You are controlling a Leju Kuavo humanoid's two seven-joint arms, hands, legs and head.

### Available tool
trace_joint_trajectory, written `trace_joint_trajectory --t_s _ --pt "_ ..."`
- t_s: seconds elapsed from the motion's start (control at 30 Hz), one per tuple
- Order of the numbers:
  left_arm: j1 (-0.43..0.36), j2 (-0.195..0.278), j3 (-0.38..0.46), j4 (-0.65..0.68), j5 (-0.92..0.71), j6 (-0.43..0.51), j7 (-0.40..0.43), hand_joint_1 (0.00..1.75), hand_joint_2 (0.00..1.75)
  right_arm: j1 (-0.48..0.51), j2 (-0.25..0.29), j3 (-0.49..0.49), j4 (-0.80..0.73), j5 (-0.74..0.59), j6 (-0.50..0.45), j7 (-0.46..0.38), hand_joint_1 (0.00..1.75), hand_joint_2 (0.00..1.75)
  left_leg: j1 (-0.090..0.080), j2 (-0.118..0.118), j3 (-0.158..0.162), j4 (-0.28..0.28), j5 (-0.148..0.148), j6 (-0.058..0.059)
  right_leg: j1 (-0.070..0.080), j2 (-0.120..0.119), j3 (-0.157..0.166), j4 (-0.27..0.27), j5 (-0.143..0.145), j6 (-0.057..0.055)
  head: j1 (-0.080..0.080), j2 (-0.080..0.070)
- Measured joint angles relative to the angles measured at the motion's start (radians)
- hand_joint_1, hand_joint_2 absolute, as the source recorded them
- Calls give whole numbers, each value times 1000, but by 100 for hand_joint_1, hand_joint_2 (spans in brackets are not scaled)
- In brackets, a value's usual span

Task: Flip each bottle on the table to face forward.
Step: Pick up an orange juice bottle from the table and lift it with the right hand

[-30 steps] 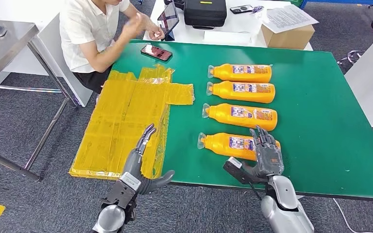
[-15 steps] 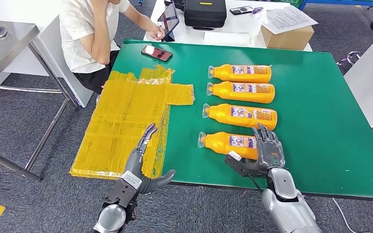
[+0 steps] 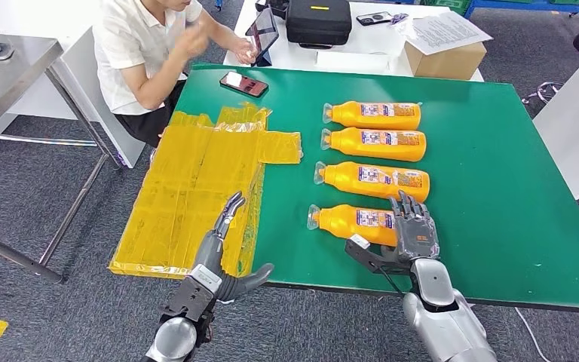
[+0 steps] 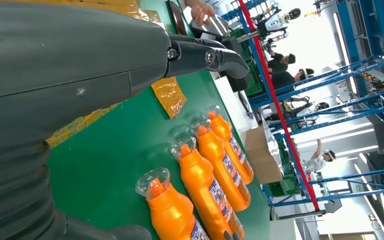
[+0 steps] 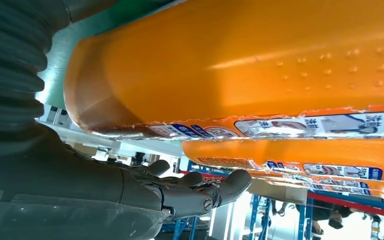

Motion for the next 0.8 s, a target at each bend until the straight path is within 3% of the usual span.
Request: trace_joint_trajectory --t_s 0.03,0.07,0.17,0.2,0.5,0.67,0.8 --pt "0 0 0 0 0 0 0 0 175 0 0 1 0 0 0 0 0 175 0 0 0 0 0 0 0 0 0 0 0 0 0 0" --pt "0 0 0 0 0 0 0 0 175 0 0 1 0 0 0 0 13 175 0 0 0 0 0 0 0 0 0 0 0 0 0 0" --pt "0 0 0 0 0 0 0 0 175 0 0 3 0 -4 13 2 141 175 0 0 0 0 0 0 0 0 0 0 0 0 0 0" --pt "0 0 0 0 -1 0 0 0 175 0 0 3 0 -10 25 3 172 175 0 0 1 0 0 0 0 0 0 0 0 0 0 0" --pt "0 0 0 2 -3 0 1 0 175 -17 -11 -9 32 -170 148 -59 175 175 0 0 4 0 0 0 0 0 2 -1 0 0 0 0" --pt "0 0 1 3 -1 3 -1 0 175 -13 -12 -35 58 -260 146 -117 175 175 2 0 14 0 -4 0 2 0 2 -4 -2 -1 0 0" --pt "1 0 1 3 0 7 -3 0 175 -6 -11 -57 72 -273 131 -118 175 175 3 0 18 -1 -5 0 3 0 7 -6 -2 -1 0 0"
